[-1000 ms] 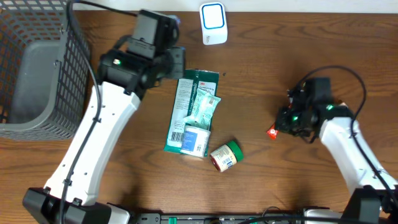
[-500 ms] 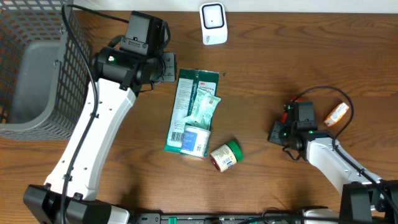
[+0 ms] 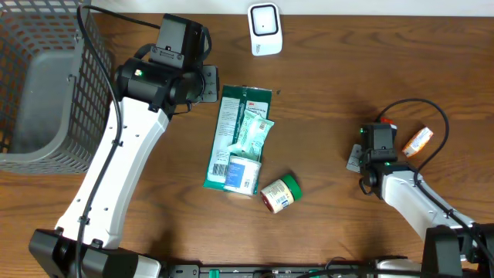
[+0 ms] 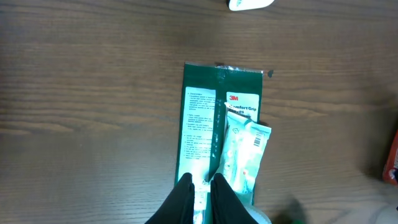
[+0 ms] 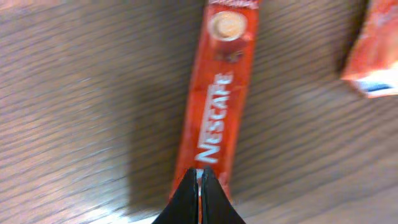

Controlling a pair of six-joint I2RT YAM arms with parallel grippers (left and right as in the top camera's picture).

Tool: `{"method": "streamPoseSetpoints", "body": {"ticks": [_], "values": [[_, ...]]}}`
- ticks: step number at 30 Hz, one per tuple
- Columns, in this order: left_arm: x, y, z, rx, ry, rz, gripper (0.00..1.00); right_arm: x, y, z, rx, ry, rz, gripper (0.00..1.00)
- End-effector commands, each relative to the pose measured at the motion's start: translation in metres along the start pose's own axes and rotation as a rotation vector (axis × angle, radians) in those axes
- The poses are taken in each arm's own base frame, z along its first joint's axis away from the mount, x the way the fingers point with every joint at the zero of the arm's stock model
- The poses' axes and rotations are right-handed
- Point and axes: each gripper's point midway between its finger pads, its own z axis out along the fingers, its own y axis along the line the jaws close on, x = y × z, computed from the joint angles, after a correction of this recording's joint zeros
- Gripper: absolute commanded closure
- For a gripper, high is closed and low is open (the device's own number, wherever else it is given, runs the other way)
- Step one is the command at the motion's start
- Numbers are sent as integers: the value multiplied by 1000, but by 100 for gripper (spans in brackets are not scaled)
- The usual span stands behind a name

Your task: Scan the item barcode

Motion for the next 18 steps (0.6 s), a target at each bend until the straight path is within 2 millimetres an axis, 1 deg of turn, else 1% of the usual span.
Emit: {"method": "streamPoseSetpoints", "body": {"ticks": [1,5,7,8,9,11,13,14,15,17,18], "values": [[2,4,4,-15,12,3,85,-2,-22,2,85,-11,-22,99],[2,4,4,-15,12,3,85,-6,-43,2,156,-17,-17,99],[2,4,4,-15,12,3,84,-11,-42,4,140,-35,3,99],[2,4,4,-15,12,2,84,-14,-34,5,92,-41,14,99],[2,4,4,-14,12,3,84,-17,-8,5,-59,-38,23,99],[2,4,4,-15,12,3,84,-18,29,-1,-273,-25,9,99],[2,4,4,-15,12,3,84,-18,47,-7,-382,-17,3,99],[2,4,4,-15,13,3,84,-18,51,-9,-404,-15,3,99],[3,4,4,-15,13,3,84,-18,50,-8,-399,-15,2,99],[3,4,4,-16,16,3,83,-15,44,-3,-353,-11,0,99],[3,4,4,-15,15,2,78,-12,40,2,-317,-6,-4,99]]}}
